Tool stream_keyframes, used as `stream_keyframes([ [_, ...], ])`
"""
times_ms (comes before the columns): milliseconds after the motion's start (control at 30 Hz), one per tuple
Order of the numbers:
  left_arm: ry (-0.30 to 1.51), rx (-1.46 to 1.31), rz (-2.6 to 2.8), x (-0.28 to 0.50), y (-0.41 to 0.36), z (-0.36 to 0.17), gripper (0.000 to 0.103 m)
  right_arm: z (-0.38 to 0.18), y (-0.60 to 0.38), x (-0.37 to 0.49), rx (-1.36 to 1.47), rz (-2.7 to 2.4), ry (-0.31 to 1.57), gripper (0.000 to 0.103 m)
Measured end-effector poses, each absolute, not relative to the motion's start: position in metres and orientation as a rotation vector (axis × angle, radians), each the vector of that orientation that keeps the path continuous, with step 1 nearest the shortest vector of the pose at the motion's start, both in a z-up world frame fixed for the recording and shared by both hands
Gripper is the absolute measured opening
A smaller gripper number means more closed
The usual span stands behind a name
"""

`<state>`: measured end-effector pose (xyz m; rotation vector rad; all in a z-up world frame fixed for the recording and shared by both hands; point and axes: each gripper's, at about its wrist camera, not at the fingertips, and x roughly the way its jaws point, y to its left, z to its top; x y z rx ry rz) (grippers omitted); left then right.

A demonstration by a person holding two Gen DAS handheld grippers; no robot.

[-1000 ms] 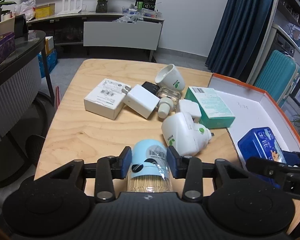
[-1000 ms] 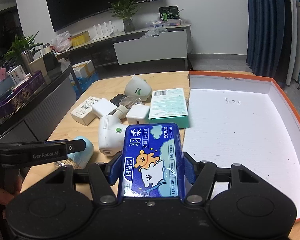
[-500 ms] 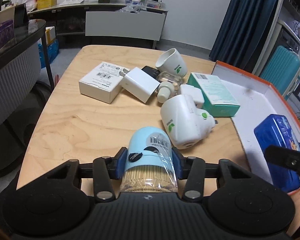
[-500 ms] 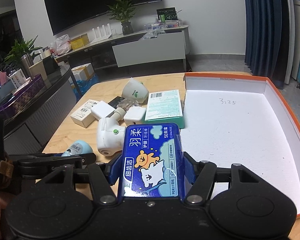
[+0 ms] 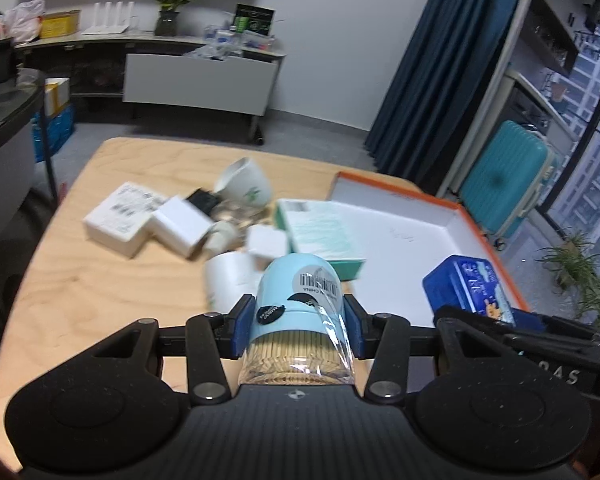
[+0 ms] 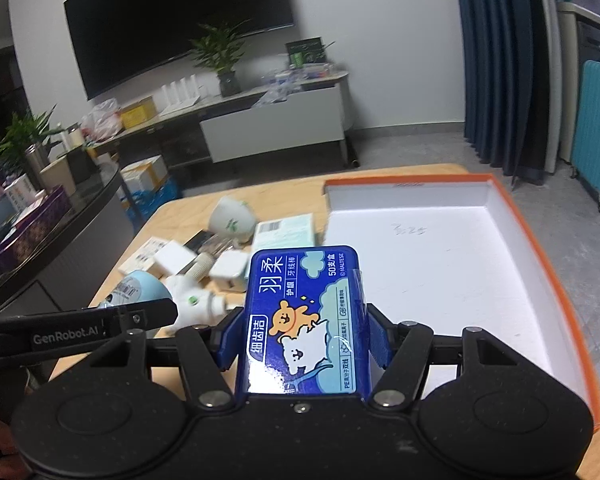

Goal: Organize rigid objects
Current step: 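Carry the jar with the left tool into the white box while the right tool places the tissue pack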

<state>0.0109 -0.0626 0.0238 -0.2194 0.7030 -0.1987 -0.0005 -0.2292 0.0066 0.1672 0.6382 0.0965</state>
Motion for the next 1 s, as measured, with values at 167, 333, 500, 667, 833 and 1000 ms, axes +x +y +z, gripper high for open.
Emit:
stream_keyframes([
  [167,0.701,-0.215,-0.244,0.026,-0.087,0.029,0.047,0.016,-0.253,0.002,0.163,0.058,0.616,0.074],
  [333,0.698,-0.198,-0.277,0.046,-0.114,0.031,0.047,0.023,-0.276,0.010,0.155,0.034,0.603,0.074],
  [500,0.689,-0.178,-0.301,0.062,-0.136,0.033,0.047,0.025,-0.298,0.023,0.156,0.014,0.604,0.074],
  [667,0.694,-0.168,-0.317,0.077,-0.153,0.031,0.047,0.022,-0.316,0.039,0.151,0.004,0.619,0.074],
  [833,0.710,-0.170,-0.320,0.092,-0.165,0.027,0.047,0.017,-0.330,0.059,0.143,-0.002,0.637,0.074],
  [1000,0.730,-0.171,-0.312,0.107,-0.174,0.022,0.047,0.013,-0.340,0.080,0.124,0.000,0.650,0.074],
])
